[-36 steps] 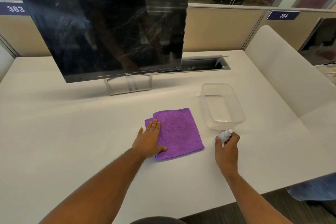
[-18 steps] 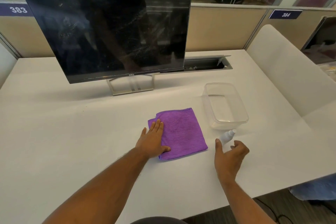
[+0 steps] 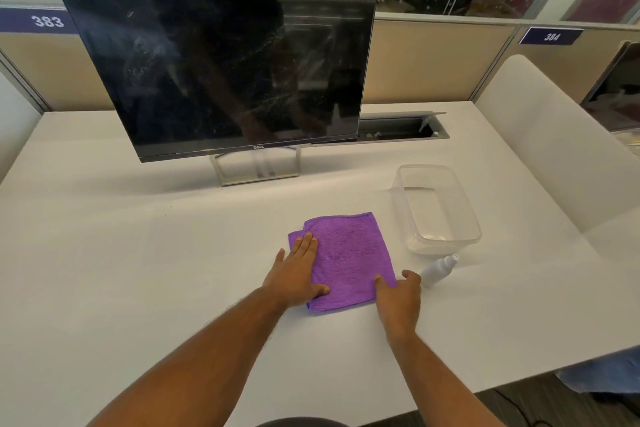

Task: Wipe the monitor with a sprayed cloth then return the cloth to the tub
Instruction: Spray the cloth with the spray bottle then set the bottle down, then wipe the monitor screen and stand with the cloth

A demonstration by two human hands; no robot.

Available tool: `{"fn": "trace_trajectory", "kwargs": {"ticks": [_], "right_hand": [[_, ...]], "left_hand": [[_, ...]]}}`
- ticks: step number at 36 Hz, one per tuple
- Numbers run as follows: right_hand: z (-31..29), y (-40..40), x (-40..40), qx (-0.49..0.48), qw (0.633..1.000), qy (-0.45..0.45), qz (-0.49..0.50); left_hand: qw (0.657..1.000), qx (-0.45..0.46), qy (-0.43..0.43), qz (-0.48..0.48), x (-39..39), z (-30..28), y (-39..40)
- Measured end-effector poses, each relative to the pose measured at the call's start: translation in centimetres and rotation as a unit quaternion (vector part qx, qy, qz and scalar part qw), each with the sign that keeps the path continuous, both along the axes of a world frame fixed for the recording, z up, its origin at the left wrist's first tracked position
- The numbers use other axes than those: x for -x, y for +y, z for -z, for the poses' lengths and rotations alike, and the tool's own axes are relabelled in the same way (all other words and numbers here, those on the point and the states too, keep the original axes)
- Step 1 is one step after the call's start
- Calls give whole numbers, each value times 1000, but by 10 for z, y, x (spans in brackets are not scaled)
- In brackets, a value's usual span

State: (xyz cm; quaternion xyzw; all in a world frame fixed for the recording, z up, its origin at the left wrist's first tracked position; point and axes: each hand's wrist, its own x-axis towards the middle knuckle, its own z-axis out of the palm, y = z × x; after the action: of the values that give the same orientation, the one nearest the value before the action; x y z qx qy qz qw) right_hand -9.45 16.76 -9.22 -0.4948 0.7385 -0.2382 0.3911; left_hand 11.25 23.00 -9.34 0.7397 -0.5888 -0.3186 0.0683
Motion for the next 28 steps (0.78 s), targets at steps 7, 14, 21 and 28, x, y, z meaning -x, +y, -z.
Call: {"fn": "trace_trajectory", "kwargs": {"ticks": [7,14,21,28], "right_hand": [[-14,-13,-18,-167,969,-175,39],[-41,-11,-50,-210,903,-373,27],[-57,-10,-87,-217,853,-473,-43],[-66,0,-114,-192,839,-501,-92]], "left_hand": [[1000,-13,19,15,-7,-15,4],[988,48,147,6,-13,-31,8],[987,132,93,-26,-19,-39,10],[970,190,75,-134,-46,-59,10]]}}
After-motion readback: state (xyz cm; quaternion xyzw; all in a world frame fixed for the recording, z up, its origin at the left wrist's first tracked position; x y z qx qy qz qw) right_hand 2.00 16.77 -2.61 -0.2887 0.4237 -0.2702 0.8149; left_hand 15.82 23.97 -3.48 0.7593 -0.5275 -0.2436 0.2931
